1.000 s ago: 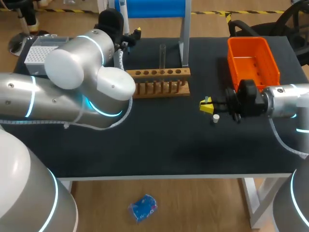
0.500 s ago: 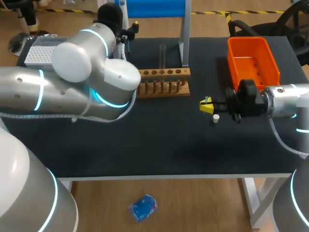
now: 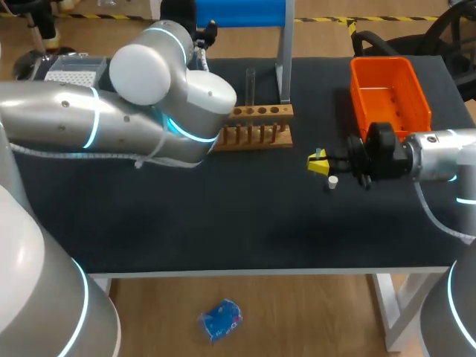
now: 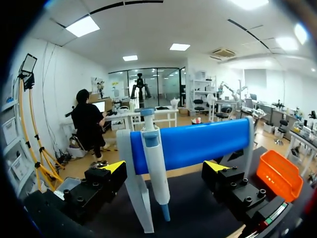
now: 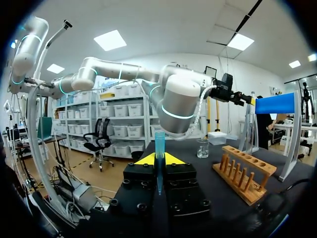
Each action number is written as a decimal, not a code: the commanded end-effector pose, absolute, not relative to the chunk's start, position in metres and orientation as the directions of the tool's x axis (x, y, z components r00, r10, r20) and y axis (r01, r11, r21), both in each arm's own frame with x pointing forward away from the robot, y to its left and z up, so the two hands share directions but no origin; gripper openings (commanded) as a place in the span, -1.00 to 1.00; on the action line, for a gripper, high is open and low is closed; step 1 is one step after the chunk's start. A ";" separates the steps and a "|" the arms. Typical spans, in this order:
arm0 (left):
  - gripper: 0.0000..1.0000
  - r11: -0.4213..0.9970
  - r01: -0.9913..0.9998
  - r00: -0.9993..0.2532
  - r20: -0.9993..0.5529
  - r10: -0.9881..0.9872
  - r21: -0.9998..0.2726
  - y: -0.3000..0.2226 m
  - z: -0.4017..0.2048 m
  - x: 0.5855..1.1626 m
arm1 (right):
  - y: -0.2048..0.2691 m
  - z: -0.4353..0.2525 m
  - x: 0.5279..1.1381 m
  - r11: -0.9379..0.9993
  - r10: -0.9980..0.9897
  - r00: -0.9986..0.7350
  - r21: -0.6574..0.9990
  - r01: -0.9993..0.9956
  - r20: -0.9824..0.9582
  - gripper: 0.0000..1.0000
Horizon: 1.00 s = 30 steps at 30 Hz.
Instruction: Invert the test tube, pick up the pipette, mount the tip to pipette, aspirate from beaker and dispense into the tube, eject the tip, return the pipette, and cap with the stopper.
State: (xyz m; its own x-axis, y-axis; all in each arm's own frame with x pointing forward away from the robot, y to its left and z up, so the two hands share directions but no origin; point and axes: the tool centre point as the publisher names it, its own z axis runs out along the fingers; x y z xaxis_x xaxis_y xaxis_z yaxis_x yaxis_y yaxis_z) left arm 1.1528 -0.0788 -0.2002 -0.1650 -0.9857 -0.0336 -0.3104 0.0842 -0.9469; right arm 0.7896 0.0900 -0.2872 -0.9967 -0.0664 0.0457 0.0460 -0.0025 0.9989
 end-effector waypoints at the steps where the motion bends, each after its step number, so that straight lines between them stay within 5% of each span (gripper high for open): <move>1: 1.00 0.082 -0.306 -0.139 -0.040 -0.989 -0.948 -0.083 -0.206 1.162 | 0.089 -0.287 0.789 -0.001 -0.067 -0.997 0.999 0.045 0.045 -1.00; 6: 0.92 0.076 -0.315 -0.135 -0.035 -0.990 -0.946 -0.085 -0.210 1.168 | 0.089 -0.287 0.789 -0.001 -0.067 -0.997 0.999 0.045 0.045 -1.00; 8: 0.62 0.073 -0.317 -0.132 -0.032 -0.991 -0.945 -0.085 -0.212 1.170 | 0.089 -0.287 0.789 -0.001 -0.067 -0.997 0.999 0.045 0.045 -1.00; 9: 0.18 0.070 -0.319 -0.131 -0.030 -0.991 -0.945 -0.084 -0.212 1.171 | 0.089 -0.287 0.789 -0.001 -0.067 -0.997 0.999 0.045 0.045 -1.00; 11: 0.30 0.063 -0.320 -0.125 -0.024 -0.992 -0.945 -0.084 -0.213 1.173 | 0.089 -0.287 0.789 -0.001 -0.067 -0.997 0.999 0.045 0.045 -1.00; 14: -0.16 0.057 -0.322 -0.118 -0.020 -0.993 -0.945 -0.083 -0.213 1.176 | 0.089 -0.287 0.789 -0.001 -0.067 -0.997 0.999 0.045 0.045 -1.00; 30: -0.12 0.024 -0.329 -0.085 0.004 -0.996 -0.944 -0.078 -0.216 1.185 | 0.089 -0.287 0.789 -0.001 -0.067 -0.997 0.999 0.045 0.045 -1.00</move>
State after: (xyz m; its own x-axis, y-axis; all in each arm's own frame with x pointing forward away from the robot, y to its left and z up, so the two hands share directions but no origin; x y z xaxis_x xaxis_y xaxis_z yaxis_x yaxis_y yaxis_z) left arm 1.1814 -0.0756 -0.2130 -0.0911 -0.9958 0.0036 -0.3336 0.0271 -0.9423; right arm 0.7896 0.0900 -0.2872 -0.9967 -0.0665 0.0457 0.0460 -0.0025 0.9989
